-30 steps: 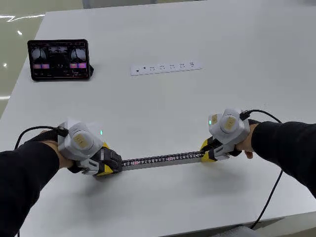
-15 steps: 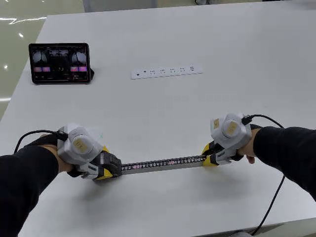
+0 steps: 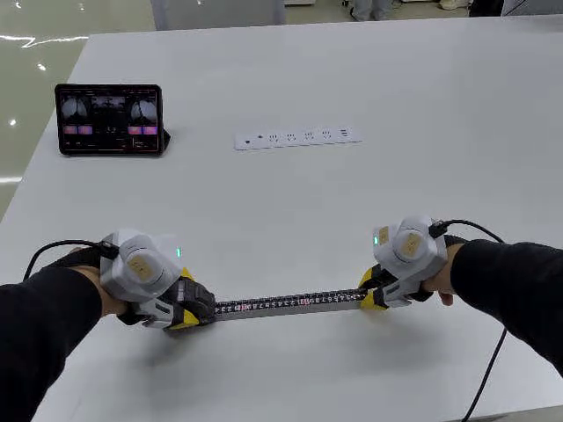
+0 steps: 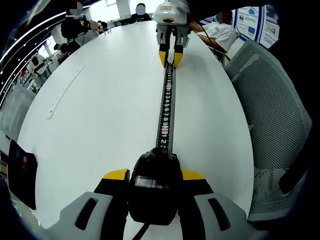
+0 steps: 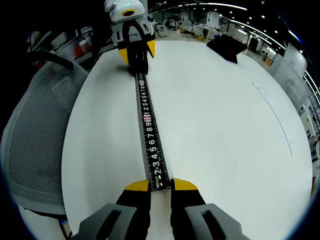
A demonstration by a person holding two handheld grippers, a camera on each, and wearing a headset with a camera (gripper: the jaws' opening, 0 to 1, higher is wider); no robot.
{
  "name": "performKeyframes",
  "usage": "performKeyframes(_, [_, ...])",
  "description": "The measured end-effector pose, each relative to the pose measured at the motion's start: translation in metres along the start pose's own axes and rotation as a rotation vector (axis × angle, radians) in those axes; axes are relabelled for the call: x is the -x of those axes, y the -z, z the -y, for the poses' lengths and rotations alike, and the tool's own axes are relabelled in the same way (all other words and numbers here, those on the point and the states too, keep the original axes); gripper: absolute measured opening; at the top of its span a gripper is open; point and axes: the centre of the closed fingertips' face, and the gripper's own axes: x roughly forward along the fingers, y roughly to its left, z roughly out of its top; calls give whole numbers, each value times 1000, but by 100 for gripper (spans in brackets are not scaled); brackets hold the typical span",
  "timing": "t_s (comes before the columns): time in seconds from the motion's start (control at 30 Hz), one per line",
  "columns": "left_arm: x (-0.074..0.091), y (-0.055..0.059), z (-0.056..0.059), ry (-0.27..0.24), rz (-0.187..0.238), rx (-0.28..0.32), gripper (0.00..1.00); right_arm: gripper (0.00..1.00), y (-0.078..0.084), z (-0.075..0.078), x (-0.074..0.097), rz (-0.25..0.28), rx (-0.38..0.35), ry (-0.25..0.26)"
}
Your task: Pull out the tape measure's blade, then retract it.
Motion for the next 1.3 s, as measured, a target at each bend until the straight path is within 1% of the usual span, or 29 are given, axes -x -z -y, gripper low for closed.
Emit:
performKeyframes(0.27, [-1,0,-1,24,-9,5,34,11,0,-1,0,-28,-3,7])
performKeyframes(0.47, [-1,0,0,16,4,3,33,12,0,-1,0,-31,5,19])
performKeyframes(0.6, [-1,0,0,21,-2,3,33,12,-1,-1,-1,-64,7,31])
performKeyframes(0.67, [-1,0,0,20,1,2,34,12,-1,-2,-1,-72,7,35])
performKeyframes(0.77, [-1,0,0,9,4,-10,34,12,0,-1,0,-70,4,34])
performKeyframes(0.9, [-1,0,0,6,6,-10,34,12,0,-1,0,-67,6,29])
performKeyframes(0.93, [0,-1,0,6,3,-18,34,12,-1,-1,0,-73,37,29])
performKeyframes(1.0, [1,0,1,4,-8,-39,35,13,0,0,0,-77,38,34])
performKeyframes(1.03, [2,2,1,3,-24,-45,35,13,-1,1,0,-79,61,38])
performKeyframes(1.07, [3,4,1,8,-39,-55,35,13,-1,1,0,-80,67,41])
performKeyframes(1.13, [6,5,-1,5,-39,-50,35,13,0,-1,1,-91,75,37])
performKeyframes(1.2, [11,6,-3,-1,-39,-39,38,13,-1,-1,3,-87,117,34])
performKeyframes(1.3, [17,9,-1,3,-39,-39,40,14,-2,1,7,-86,105,33])
